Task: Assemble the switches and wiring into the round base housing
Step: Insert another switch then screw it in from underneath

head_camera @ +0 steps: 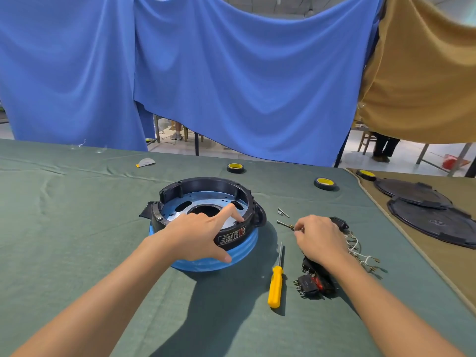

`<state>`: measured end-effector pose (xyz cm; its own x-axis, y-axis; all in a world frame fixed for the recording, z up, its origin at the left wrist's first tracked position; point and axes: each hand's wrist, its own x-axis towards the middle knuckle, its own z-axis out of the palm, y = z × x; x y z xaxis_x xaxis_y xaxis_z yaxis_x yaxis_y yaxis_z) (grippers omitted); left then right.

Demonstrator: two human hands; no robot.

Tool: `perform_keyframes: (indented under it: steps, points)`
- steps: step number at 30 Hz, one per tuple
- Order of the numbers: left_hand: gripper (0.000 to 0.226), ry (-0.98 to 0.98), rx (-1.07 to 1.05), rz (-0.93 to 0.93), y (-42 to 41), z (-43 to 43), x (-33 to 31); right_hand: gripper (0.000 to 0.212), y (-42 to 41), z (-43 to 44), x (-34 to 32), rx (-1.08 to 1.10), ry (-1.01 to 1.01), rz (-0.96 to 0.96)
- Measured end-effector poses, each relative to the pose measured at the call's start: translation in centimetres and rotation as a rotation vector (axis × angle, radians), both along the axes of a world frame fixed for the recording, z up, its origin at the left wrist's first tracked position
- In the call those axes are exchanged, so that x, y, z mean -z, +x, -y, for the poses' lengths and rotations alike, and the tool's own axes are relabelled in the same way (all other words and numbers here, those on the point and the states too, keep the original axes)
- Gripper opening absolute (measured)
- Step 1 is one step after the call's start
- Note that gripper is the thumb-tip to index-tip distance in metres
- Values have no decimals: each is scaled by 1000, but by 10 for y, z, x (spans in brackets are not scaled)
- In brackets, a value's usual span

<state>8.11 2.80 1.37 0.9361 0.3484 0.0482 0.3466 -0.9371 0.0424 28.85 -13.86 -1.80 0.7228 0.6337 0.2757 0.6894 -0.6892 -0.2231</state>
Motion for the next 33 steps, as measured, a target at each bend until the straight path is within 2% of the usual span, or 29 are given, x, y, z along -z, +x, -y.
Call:
perform_keyframes:
  steps: [6, 10, 14, 17, 18, 21, 24, 30, 33]
  points:
    - [70, 114, 15, 33, -2, 5, 3, 22, 8, -16, -1, -110, 87, 105]
    - [74, 158, 30, 57, -1, 6, 6, 25, 13, -32, 4, -132, -83, 124]
    - [80, 199, 59, 69, 0, 5, 8, 18, 10, -42, 5, -88, -105, 190]
    - [78, 162, 82, 82, 0, 3, 8, 17, 0, -44, -3, -87, 82, 192]
    - [77, 149, 85, 88, 0, 2, 7, 16, -6, -43, -8, -90, 205, 114]
    - [75, 129, 76, 94, 1, 2, 6, 13, -33, -35, -22, -107, 526, -289]
    - [73, 92, 58, 96, 3, 2, 2, 16, -55, -21, -29, -139, 692, -598]
    - [71, -84, 18, 175, 1, 0, -12, 10, -71, -3, -37, -123, 905, -963]
    - [69, -268, 6, 286, 0, -2, -29, 10, -80, -3, -37, -114, 955, -1012]
